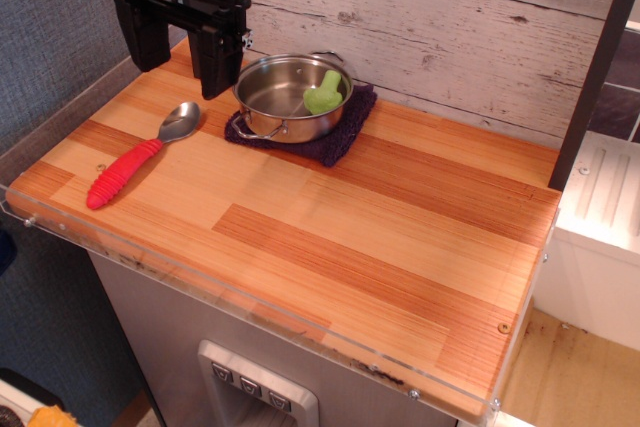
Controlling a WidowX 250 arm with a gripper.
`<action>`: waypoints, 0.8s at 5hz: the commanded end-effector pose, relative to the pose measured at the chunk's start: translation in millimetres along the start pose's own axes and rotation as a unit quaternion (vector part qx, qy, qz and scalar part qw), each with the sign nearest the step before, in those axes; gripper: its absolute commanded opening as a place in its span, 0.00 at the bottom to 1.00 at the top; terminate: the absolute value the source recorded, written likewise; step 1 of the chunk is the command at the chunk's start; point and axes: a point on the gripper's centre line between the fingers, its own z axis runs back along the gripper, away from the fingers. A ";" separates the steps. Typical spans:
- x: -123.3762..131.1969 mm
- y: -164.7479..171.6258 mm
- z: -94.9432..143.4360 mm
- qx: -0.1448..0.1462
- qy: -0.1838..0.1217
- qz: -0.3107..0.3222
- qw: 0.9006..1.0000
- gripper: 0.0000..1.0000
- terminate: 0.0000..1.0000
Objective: Move the red spoon to the right side of the table
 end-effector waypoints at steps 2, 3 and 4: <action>-7.8 24.2 -12.8 0.020 0.000 0.016 1.000 1.00 0.00; -12.2 50.6 -27.7 0.036 0.013 0.024 0.999 1.00 0.00; -11.7 77.9 -47.9 0.039 0.002 0.013 0.999 1.00 0.00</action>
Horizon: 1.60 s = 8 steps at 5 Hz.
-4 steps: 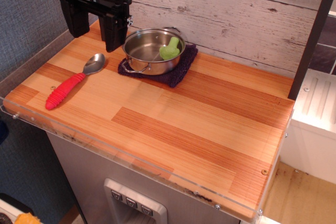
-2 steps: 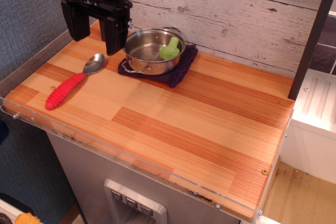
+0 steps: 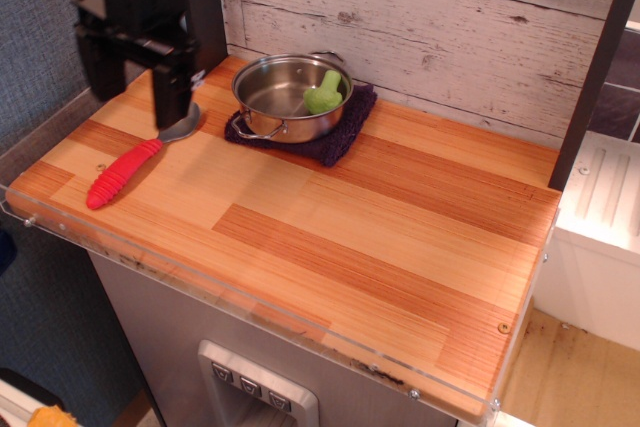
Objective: Move the red spoon to the right side of the table
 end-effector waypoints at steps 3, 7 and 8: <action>11.0 43.8 -43.2 -0.003 -0.063 0.080 0.995 1.00 0.00; 15.4 41.7 -80.4 -0.048 -0.006 0.044 0.998 1.00 0.00; 17.2 38.2 -79.6 -0.043 0.005 0.027 0.999 0.00 0.00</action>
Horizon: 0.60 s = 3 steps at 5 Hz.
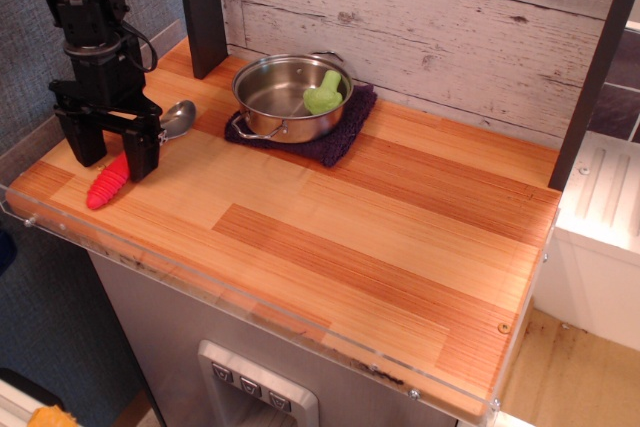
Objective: Move the red spoon to the right side of the table
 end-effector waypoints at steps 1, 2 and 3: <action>5.8 -6.5 6.6 0.013 0.015 -0.028 0.999 0.00 0.00; 6.0 -8.2 5.6 0.016 0.025 -0.027 0.999 0.00 0.00; 5.6 -11.8 21.4 0.013 0.016 -0.016 1.000 0.00 0.00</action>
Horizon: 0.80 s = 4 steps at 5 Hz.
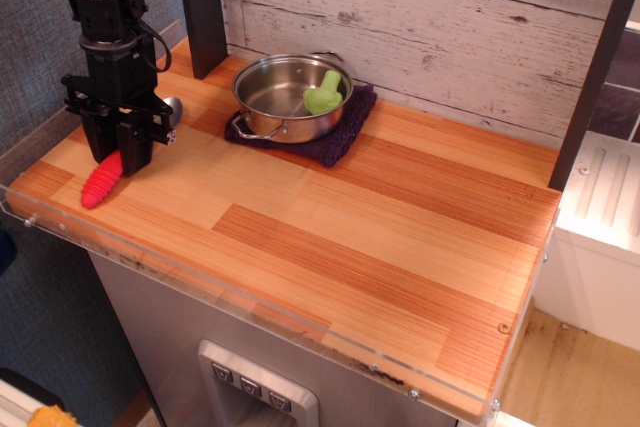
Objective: Move the red spoon to the right side of the table
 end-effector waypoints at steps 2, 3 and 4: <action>-23.4 -48.9 120.1 -0.014 -0.106 0.017 0.994 0.00 0.00; -14.1 -96.8 137.2 -0.024 -0.098 -0.047 0.994 0.00 0.00; 0.5 -147.0 126.9 -0.050 -0.082 -0.085 0.992 0.00 0.00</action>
